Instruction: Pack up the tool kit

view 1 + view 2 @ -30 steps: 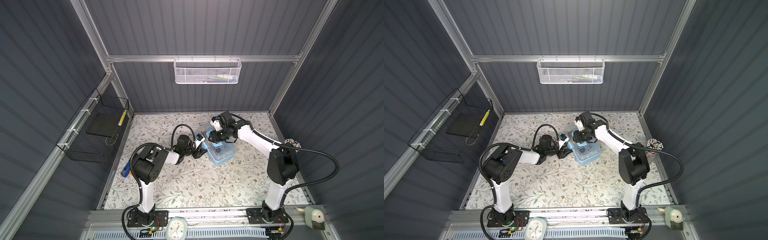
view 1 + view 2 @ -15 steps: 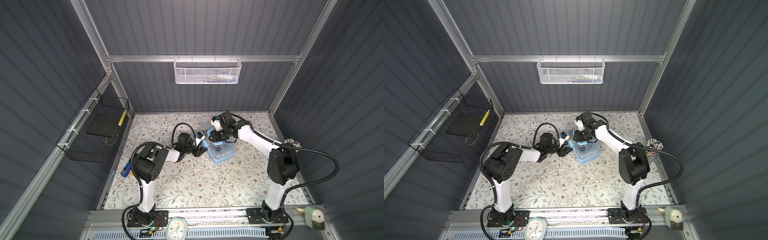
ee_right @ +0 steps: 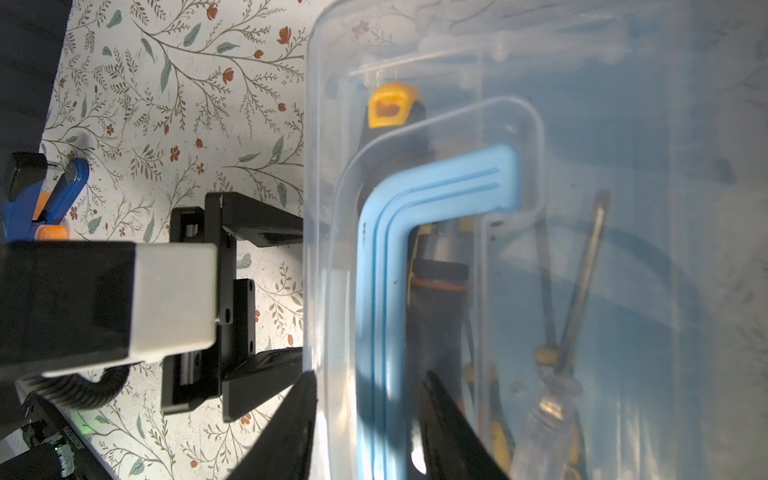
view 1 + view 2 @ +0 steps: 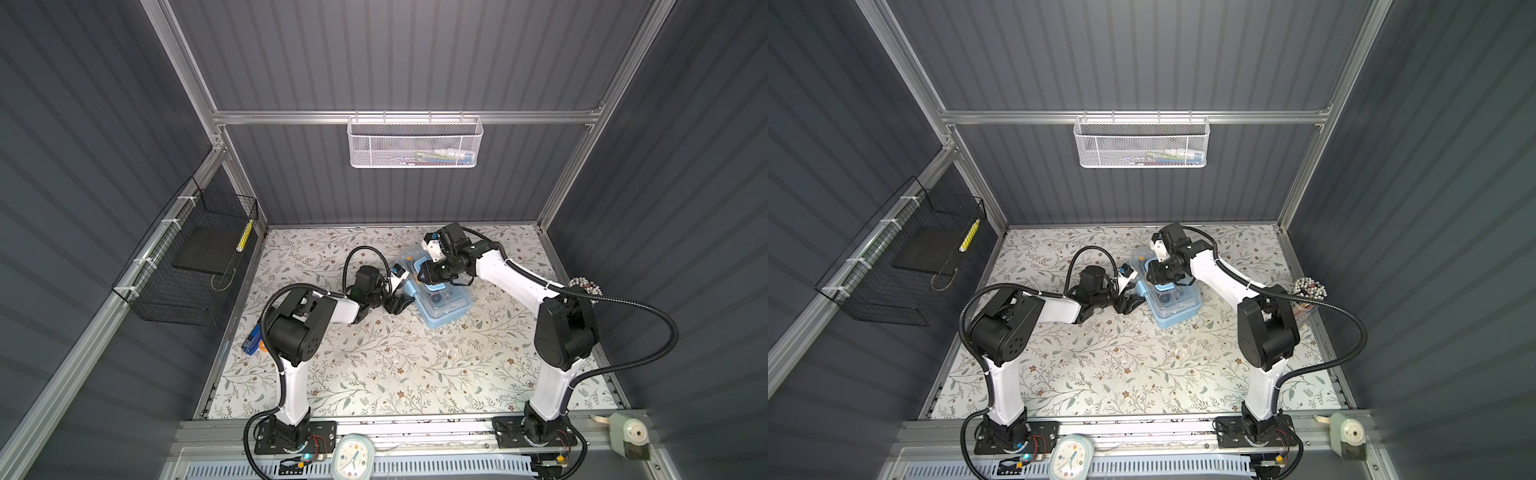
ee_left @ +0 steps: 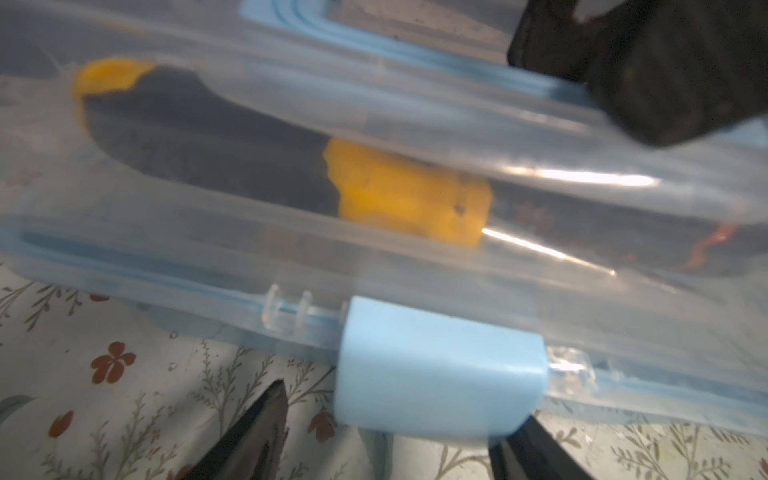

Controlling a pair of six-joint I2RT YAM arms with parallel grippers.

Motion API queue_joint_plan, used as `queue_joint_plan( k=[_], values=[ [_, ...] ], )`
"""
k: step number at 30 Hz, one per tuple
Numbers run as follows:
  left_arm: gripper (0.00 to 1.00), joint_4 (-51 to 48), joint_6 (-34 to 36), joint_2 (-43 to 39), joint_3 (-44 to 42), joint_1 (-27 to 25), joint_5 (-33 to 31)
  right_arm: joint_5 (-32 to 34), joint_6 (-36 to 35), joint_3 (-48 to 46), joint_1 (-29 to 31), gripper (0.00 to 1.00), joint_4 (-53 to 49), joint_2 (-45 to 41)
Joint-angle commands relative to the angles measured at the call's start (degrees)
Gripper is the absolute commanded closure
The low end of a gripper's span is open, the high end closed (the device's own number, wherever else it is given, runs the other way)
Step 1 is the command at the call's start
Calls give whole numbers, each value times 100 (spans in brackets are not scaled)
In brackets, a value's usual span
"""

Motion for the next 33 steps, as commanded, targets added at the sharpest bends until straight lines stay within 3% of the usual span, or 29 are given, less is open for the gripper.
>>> queue_joint_plan(
  k=[1, 22, 28, 33],
  values=[
    [24, -101, 11, 41, 148, 39, -27, 68, 39, -88, 11, 57, -389, 73],
    [20, -74, -108, -229, -63, 36, -87, 124, 74, -68, 6, 56, -392, 112],
    [20, -118, -100, -220, -27, 30, -88, 512, -21, 200, 79, 40, -722, 209],
    [20, -78, -149, -253, -80, 30, -177, 816, 20, 223, 82, 37, -650, 149]
  ],
)
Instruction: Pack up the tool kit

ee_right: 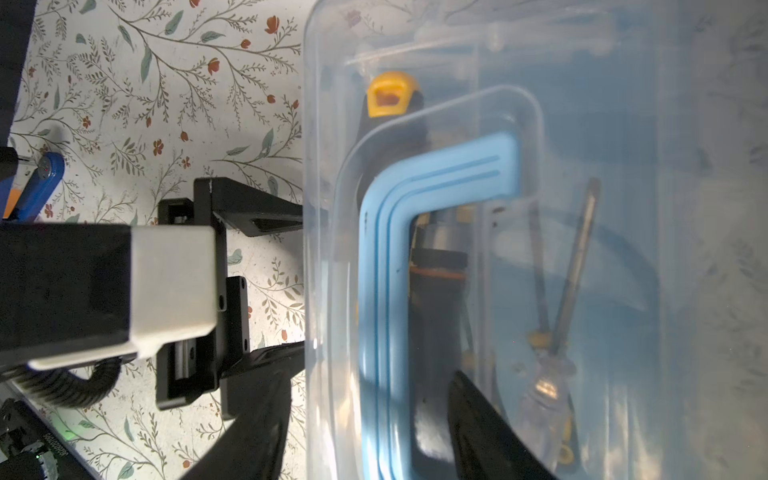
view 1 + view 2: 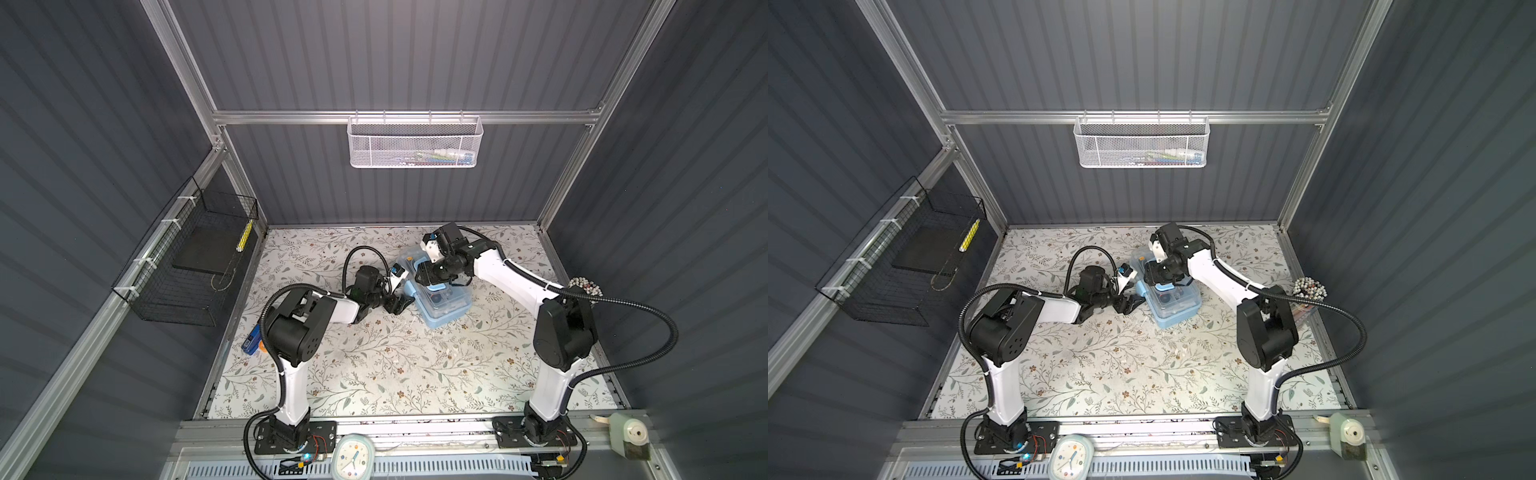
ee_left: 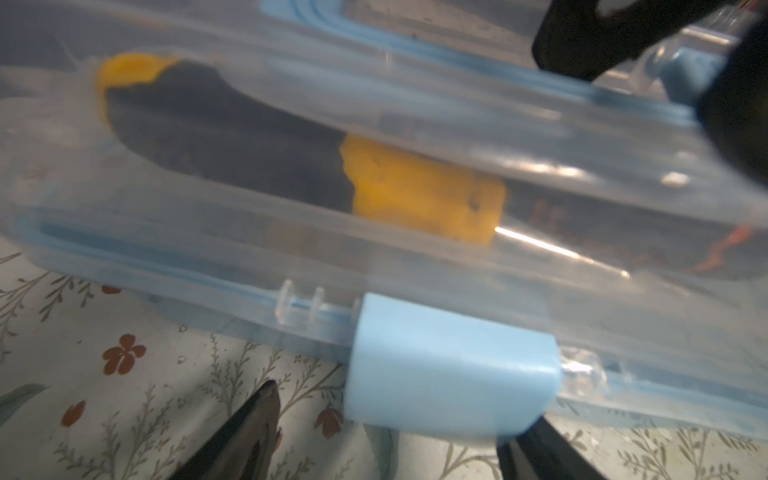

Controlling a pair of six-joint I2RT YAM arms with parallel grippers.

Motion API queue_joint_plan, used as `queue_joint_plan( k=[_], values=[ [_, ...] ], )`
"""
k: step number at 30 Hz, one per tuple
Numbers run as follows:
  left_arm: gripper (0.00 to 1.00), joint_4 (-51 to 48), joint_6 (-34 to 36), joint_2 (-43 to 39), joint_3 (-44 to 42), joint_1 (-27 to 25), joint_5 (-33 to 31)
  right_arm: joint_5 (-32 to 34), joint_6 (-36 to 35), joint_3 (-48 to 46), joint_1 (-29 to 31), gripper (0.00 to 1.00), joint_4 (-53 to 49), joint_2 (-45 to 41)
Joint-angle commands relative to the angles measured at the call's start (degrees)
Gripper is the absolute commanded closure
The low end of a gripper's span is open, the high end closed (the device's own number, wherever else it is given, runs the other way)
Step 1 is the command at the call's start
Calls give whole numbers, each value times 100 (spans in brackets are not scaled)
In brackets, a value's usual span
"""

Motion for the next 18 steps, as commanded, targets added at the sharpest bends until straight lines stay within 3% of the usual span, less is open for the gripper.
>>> queue_joint_plan(
  k=[1, 7, 12, 18],
  values=[
    [20, -83, -104, -247, -74, 30, -75, 446, -1, 75, -39, 37, -349, 119],
    [18, -67, -150, -314, -108, 30, -75, 636, -62, 205, 31, 39, -307, 97],
    [17, -144, -159, -370, -125, 30, -37, 1122, -124, 330, 83, 34, -460, 67],
    [17, -171, -159, -393, -178, 30, -25, 1038, -84, 396, 90, 41, -281, -101]
  ],
)
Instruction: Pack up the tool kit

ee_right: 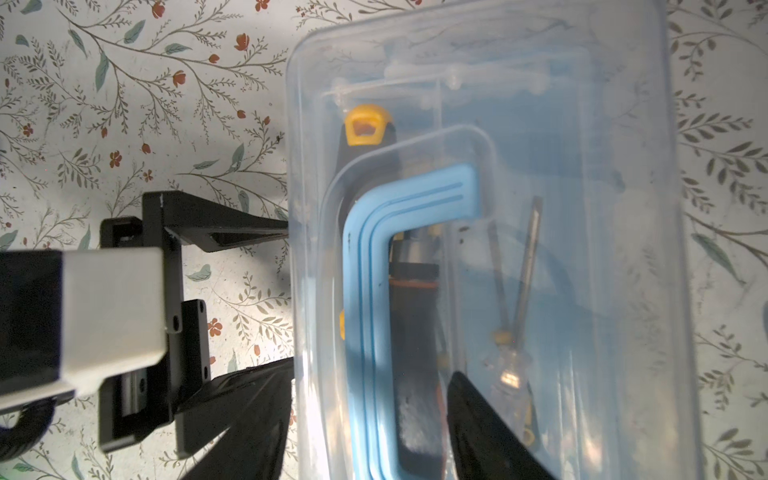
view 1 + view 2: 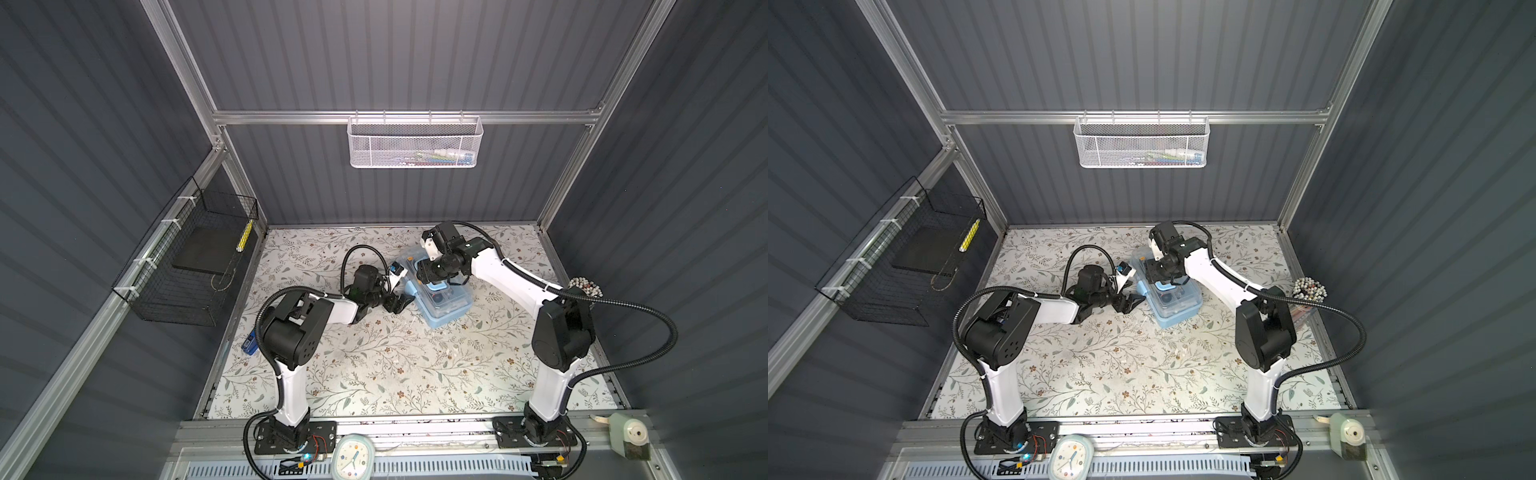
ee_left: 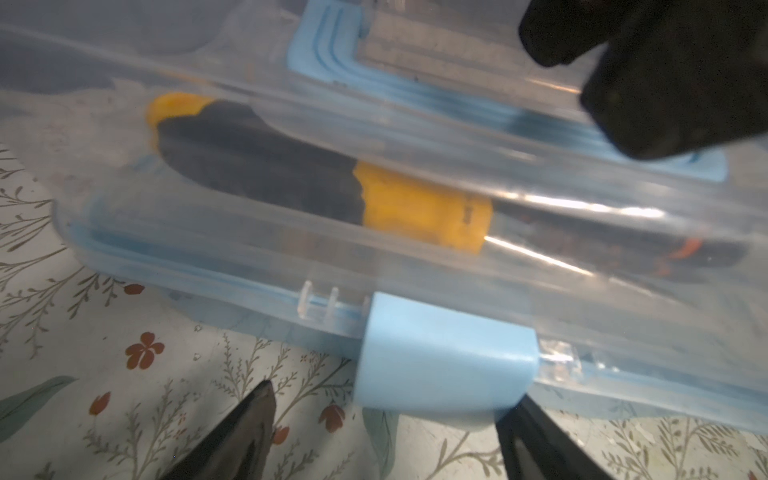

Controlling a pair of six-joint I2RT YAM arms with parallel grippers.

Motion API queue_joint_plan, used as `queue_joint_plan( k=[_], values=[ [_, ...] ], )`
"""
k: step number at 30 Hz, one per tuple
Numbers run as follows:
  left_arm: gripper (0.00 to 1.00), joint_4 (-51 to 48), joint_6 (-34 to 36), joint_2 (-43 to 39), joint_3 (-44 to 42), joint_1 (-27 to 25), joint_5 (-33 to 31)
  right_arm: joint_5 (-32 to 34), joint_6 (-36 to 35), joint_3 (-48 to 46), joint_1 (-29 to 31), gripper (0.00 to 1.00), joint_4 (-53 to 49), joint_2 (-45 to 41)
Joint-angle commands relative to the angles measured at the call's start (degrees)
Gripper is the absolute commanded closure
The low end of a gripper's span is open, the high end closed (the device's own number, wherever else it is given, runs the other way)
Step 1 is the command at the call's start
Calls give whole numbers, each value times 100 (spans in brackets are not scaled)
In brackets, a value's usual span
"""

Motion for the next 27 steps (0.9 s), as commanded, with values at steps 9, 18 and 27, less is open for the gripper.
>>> queue_joint_plan(
  k=[9, 18, 27],
  values=[
    [16, -125, -75, -168, -153, 30, 85, 253, -39, 190, -54, 43, -174, -107],
    [16, -106, -96, -335, -340, 30, 1, 99, -39, 202, -60, 42, -152, -73],
    [28, -305, -101, -483, -401, 34, -407, 66, -75, 160, -57, 44, -159, -5]
  ],
)
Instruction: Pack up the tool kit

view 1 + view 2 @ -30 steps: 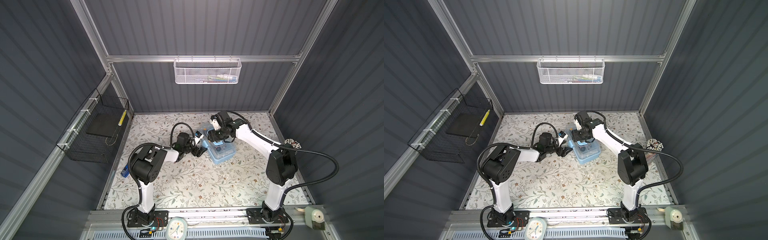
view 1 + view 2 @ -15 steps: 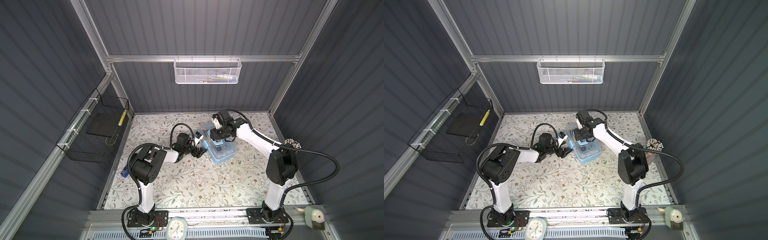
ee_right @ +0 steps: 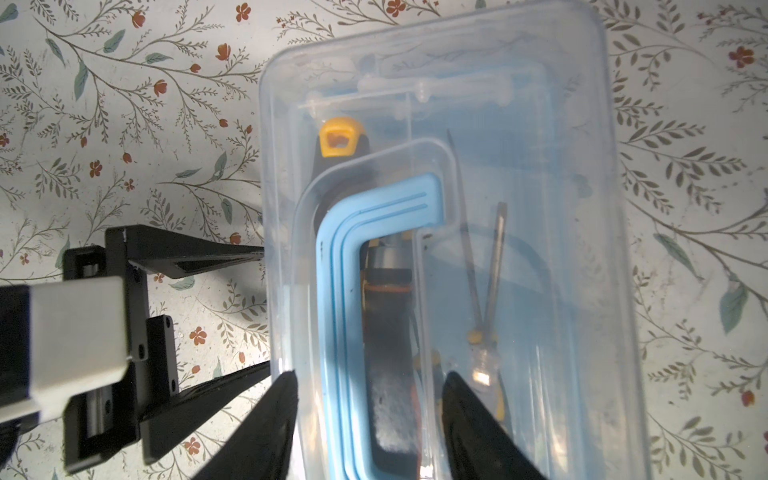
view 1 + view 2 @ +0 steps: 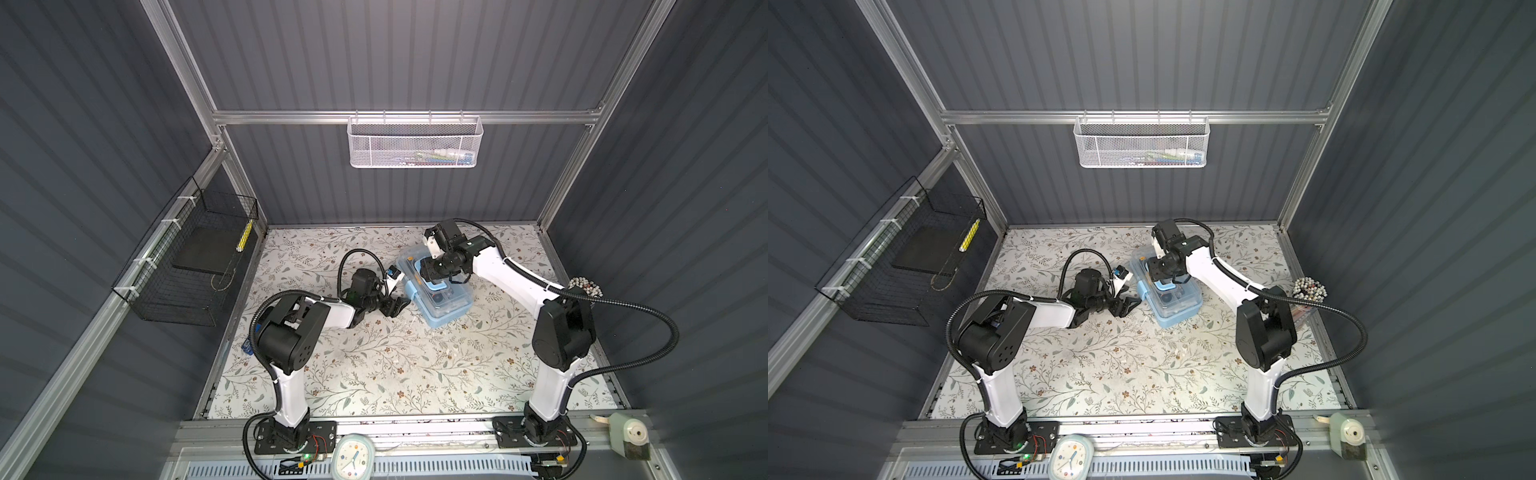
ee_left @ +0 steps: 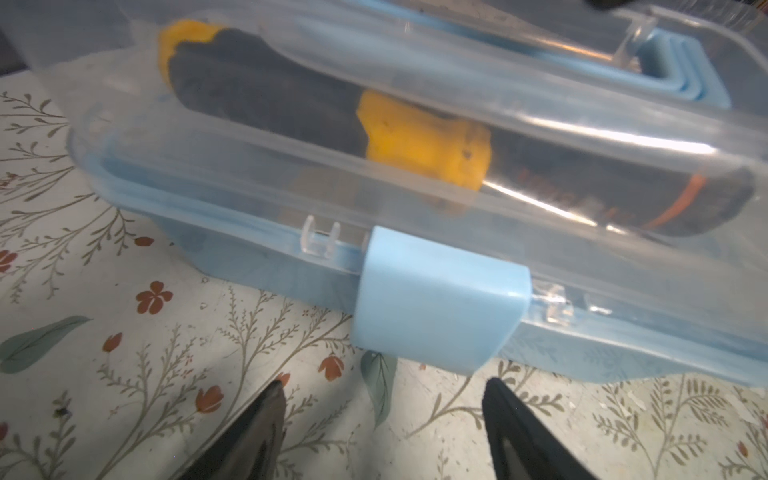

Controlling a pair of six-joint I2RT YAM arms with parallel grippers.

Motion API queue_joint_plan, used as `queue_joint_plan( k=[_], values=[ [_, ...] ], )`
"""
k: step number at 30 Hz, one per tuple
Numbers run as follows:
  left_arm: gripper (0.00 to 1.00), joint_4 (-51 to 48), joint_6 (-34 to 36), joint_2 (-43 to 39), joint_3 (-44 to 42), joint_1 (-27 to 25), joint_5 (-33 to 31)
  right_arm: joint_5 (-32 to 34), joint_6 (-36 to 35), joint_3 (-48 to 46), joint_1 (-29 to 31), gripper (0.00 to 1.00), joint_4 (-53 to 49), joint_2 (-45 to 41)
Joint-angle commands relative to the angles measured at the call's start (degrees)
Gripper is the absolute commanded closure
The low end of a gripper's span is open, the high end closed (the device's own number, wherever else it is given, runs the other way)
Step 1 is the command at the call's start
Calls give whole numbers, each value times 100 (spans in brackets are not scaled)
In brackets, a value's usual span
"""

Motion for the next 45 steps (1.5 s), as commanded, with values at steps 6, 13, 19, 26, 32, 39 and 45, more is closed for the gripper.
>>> queue_joint_plan(
  k=[6, 13, 19, 26, 32, 39, 45],
  values=[
    [47, -366, -27, -195, 106, 41, -446, -138, -34, 75, -10, 52, -96, 73],
    [57, -527, -76, -177, 275, 38, -651, -199, -46, -8, -41, 57, -54, 105],
    [72, -594, -297, -191, 437, 23, -959, -421, 9, -125, -120, 58, 52, 143],
    [77, -727, -414, -107, 573, -81, -1244, -552, 16, -153, -156, 61, 64, 171],
    [77, -790, -485, -68, 647, -204, -1310, -526, 25, -173, -160, 63, 13, 178],
    [78, -1064, -593, -66, 730, -326, -1478, -480, 87, -172, -189, 63, -19, 210],
    [78, -1324, -623, -51, 884, -452, -1819, -474, 85, -164, -187, 63, -44, 233]
  ],
)
